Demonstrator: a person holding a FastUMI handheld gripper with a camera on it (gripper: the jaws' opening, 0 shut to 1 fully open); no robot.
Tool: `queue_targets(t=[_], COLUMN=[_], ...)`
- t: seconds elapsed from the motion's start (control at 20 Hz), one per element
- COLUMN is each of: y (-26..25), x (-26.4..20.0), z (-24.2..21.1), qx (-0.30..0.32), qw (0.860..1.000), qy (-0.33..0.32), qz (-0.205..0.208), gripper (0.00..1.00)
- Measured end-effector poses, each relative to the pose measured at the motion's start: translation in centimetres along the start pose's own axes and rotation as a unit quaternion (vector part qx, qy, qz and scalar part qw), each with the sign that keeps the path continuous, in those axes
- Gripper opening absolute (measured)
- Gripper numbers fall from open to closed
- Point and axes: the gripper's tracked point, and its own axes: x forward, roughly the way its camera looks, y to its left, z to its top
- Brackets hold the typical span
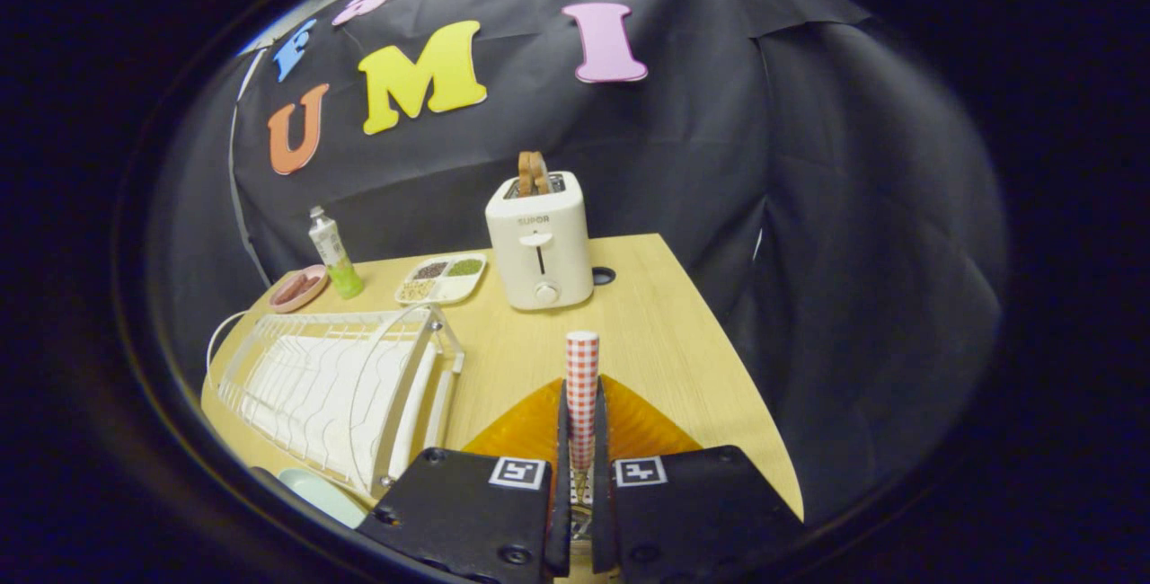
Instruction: Take the plate from the dish rack, then take the spoon from the basket and place it into the plate.
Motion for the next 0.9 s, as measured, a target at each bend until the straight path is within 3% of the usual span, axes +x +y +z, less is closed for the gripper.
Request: queue_targets(t=[0.35,0.7,0.9], y=[0.6,2.7,5.7], x=[-5.8,-13.5,-18.7], z=[3.8,7.4,7.7], qx=[-0.044,-0.05,-0.083], qw=[0.994,0.982,0.974], qy=[-0.094,-0.178,-0.21], qz=[-0.028,-0.03,-0.032], gripper=[0.15,0.15,0.15])
